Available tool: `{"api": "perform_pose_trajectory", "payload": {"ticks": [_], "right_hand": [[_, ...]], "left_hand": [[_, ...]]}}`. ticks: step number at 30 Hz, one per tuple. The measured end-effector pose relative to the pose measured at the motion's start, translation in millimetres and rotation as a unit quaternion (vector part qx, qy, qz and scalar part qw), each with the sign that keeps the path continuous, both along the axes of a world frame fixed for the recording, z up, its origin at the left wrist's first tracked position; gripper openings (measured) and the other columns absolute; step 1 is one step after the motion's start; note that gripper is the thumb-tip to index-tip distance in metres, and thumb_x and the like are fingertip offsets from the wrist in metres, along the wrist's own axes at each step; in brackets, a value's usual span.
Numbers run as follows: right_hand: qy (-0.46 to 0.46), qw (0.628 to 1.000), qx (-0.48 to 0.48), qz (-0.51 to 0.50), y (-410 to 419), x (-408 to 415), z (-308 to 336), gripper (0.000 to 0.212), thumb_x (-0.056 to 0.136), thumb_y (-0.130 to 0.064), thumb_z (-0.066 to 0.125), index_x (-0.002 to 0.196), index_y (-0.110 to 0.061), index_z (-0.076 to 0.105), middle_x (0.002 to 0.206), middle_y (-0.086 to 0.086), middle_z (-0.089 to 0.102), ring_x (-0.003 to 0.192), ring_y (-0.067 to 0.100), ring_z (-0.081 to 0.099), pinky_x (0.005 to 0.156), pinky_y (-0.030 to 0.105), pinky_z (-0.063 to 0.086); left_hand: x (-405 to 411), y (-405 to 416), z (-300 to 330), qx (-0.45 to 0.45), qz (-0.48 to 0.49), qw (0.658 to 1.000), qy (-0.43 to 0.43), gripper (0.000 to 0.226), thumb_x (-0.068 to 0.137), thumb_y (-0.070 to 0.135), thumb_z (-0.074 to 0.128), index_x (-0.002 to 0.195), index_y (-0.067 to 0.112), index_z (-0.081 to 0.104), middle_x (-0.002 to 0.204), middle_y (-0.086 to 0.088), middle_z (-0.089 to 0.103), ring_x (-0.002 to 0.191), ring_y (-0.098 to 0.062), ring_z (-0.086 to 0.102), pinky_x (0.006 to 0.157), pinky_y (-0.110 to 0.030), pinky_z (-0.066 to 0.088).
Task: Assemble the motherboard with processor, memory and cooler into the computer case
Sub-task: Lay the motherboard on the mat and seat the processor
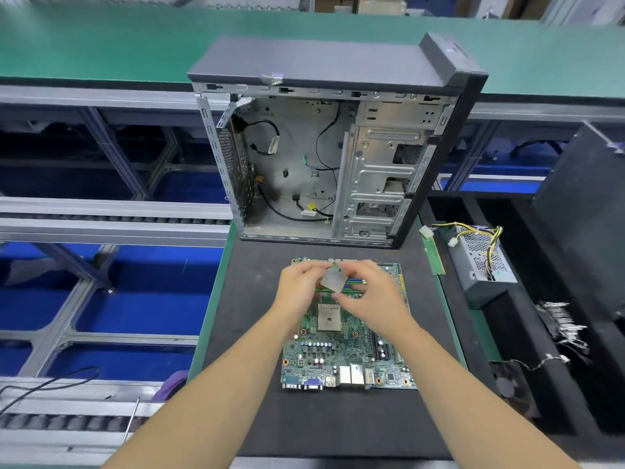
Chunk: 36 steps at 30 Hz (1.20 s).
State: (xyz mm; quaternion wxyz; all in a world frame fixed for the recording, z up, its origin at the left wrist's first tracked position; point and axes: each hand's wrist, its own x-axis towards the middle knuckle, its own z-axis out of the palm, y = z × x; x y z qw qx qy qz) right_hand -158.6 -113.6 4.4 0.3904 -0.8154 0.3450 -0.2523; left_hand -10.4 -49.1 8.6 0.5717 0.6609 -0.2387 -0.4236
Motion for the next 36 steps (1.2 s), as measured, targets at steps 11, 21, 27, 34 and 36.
{"api": "perform_pose_trajectory", "payload": {"ticks": [11,21,27,34,36], "right_hand": [[0.148,0.983,-0.104,0.031,7,0,-5,0.067,0.085,-0.005,0.065,0.148,-0.019,0.046,0.126,-0.005,0.048,0.123,0.017,0.039,0.102,0.03,0.04],[0.126,0.988,-0.065,0.064,8,-2,-4,0.062,0.084,-0.009,0.068,0.142,-0.027,0.053,0.12,-0.014,0.054,0.115,0.01,0.035,0.102,0.025,0.032],[0.106,0.993,-0.018,0.05,11,0,-6,0.067,0.083,-0.004,0.071,0.142,-0.03,0.053,0.118,-0.016,0.053,0.116,0.008,0.035,0.1,0.021,0.028],[0.096,0.994,-0.011,0.06,19,-3,-11,0.067,0.08,0.003,0.07,0.125,-0.045,0.058,0.112,-0.022,0.054,0.113,0.005,0.034,0.095,0.002,0.024],[0.109,0.992,-0.029,0.062,21,-3,-12,0.07,0.08,0.002,0.069,0.128,-0.047,0.056,0.107,-0.019,0.053,0.108,0.009,0.036,0.096,0.013,0.03]], "left_hand": [[1,11,-11,0.028,-0.036,0.999,-0.022,0.026,0.096,0.006,0.05,0.097,0.017,0.073,0.093,0.005,0.068,0.076,-0.012,0.056,0.066,-0.028,0.047],[1,18,-25,0.043,-0.064,0.993,0.084,0.018,0.1,0.012,0.05,0.112,0.015,0.063,0.089,-0.009,0.068,0.07,-0.019,0.062,0.063,-0.037,0.054],[-3,29,-28,-0.001,-0.121,0.953,0.278,0.03,0.102,0.026,0.047,0.119,0.013,0.068,0.104,-0.014,0.072,0.085,-0.028,0.064,0.092,-0.049,0.052],[-8,27,-28,0.021,-0.12,0.945,0.302,0.044,0.104,0.041,0.037,0.126,0.011,0.061,0.106,-0.02,0.067,0.085,-0.029,0.063,0.093,-0.049,0.05],[-11,26,-29,0.025,-0.109,0.948,0.298,0.054,0.106,0.048,0.029,0.129,0.009,0.059,0.113,-0.014,0.068,0.103,-0.031,0.064,0.097,-0.053,0.05]]}}
